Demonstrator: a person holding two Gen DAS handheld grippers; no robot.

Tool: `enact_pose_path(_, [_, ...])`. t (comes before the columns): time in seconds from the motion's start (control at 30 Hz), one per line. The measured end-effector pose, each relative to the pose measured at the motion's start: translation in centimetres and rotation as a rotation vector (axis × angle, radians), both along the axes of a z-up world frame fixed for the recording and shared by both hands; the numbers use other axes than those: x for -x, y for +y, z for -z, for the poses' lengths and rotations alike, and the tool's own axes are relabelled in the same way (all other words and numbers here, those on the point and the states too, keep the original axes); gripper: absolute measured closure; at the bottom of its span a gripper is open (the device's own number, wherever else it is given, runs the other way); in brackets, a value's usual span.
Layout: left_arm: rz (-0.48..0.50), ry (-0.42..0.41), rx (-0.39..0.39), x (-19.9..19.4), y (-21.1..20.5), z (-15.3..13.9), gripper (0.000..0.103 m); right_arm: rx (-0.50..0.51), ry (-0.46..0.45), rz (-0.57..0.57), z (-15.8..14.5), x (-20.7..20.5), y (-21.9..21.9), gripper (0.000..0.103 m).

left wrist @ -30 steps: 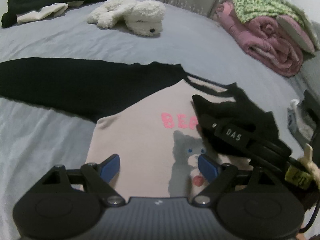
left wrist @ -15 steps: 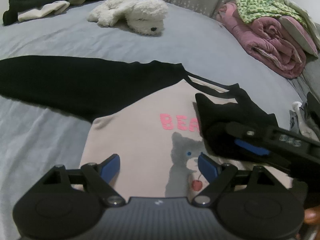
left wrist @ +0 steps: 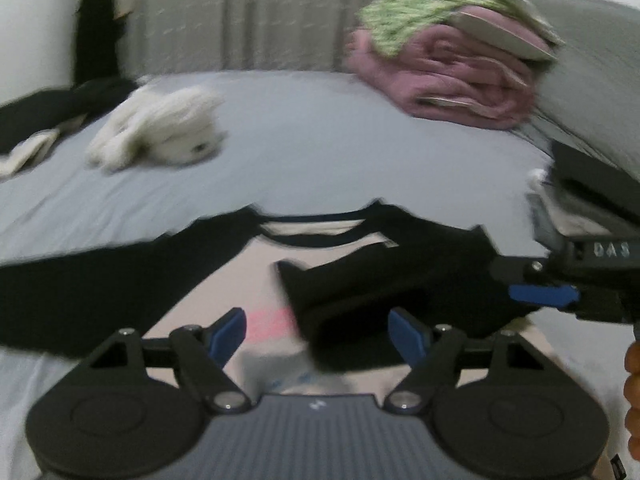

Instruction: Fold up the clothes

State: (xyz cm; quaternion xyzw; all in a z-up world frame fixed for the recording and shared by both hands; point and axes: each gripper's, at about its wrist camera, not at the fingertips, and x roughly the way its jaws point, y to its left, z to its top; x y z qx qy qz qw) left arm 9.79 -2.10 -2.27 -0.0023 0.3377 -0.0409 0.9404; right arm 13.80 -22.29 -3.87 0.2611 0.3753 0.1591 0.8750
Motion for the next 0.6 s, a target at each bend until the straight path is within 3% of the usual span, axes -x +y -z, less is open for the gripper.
enact_pose_path(0.23, [0.112, -0.046, -0.221, -1.8, -4.3, 2.8, 0.026, -0.024, 0.037, 0.020, 0.6, -0.4, -0.6, 0.061])
enact_pose_path(0.3, [0.121, -0.045, -0.262, -2.1, -4.8, 3.5, 0.038, -0.014, 0.038, 0.011, 0.7, -0.5, -0.2, 0.061])
enact_pose_path(0.33, [0.116, -0.039, -0.266, -2.3, -4.6, 3.7, 0.044, -0.010, 0.039, 0.007, 0.8, -0.6, -0.1, 0.061])
enact_pose_path(0.4, [0.102, -0.024, -0.261, -2.6, -4.0, 3.9, 0.073, -0.002, 0.047, 0.002, 1.1, -0.6, 0.1, 0.061])
enact_pose_path(0.47, [0.082, -0.026, -0.223, -2.7, -3.1, 3.6, 0.086, 0.009, 0.048, -0.002, 1.3, -0.7, 0.3, 0.061])
enact_pose_path(0.6, [0.036, -0.074, -0.116, -1.8, -0.8, 1.7, 0.095, 0.034, 0.034, -0.009, 1.5, -0.8, 0.7, 0.061])
